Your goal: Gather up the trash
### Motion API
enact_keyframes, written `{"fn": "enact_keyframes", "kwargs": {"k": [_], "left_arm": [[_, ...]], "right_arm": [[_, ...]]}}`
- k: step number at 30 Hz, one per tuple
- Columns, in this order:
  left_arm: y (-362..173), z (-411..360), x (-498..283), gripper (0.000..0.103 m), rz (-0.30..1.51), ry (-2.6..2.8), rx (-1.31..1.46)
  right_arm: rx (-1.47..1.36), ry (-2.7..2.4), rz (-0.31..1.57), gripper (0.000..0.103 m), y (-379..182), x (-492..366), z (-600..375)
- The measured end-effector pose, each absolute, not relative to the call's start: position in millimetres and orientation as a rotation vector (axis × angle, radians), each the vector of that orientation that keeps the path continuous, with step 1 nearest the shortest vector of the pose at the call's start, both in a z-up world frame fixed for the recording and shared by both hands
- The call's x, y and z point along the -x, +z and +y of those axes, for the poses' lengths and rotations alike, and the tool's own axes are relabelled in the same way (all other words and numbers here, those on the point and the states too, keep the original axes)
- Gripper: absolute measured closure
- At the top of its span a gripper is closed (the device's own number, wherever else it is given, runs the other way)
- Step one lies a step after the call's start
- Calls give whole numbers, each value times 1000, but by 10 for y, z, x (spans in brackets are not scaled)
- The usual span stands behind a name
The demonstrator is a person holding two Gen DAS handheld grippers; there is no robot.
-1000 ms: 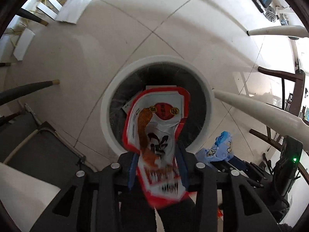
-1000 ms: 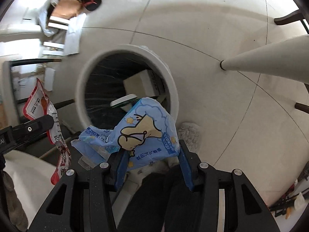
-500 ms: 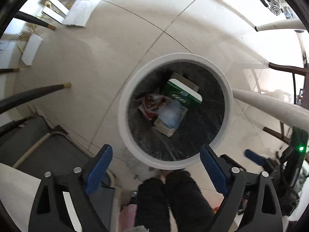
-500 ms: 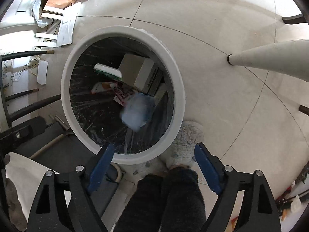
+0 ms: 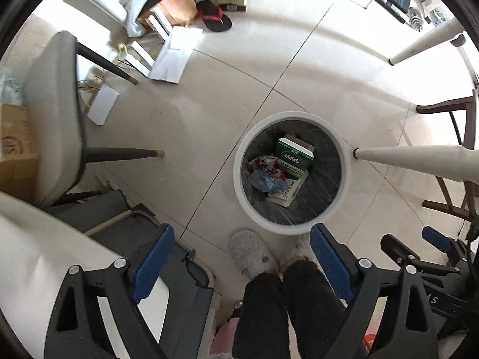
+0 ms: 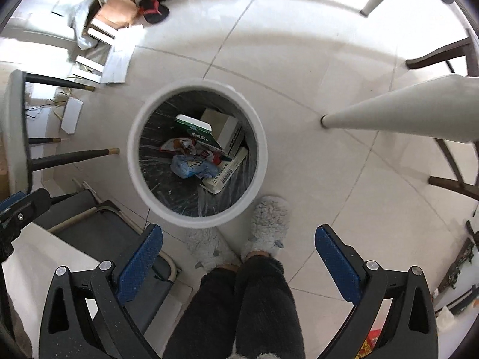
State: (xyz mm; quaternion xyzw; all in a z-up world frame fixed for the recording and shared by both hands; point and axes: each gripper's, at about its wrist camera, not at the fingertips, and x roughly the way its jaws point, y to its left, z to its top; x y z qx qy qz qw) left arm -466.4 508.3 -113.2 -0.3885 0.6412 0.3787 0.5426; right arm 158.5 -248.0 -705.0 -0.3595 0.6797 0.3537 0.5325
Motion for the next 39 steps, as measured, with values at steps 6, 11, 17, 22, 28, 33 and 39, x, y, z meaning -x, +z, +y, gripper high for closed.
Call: {"fn": "enact_keyframes", "kwargs": {"k": [6, 11, 17, 22, 28, 33, 39], "left_arm": [[-347, 4904, 4690, 10, 1504, 883, 885], [251, 4726, 4713, 10, 1469, 867, 864], [935, 4614, 4769, 10, 1421, 854, 875], [1435, 4652, 4788, 10, 1347, 868, 821], [1952, 5070, 4630, 3, 1229, 940, 733], [2160, 5674, 4166, 0, 1222, 918, 552], [2056, 6521, 3257, 0, 1354, 818, 317]], "right_arm": [[823, 865, 1552, 0, -6066, -1538, -2597], [805, 885, 1524, 0, -5317, -1518, -2715], [790, 905, 1503, 0, -4440, -1474, -2877], [727, 939, 1495, 0, -3745, -1490, -2937], [552, 958, 1498, 0, -3010, -1736, -2761], [462, 952, 1465, 0, -2661, -2225, -2371], [487, 906, 1469, 0, -2693, -3008, -1635]]}}
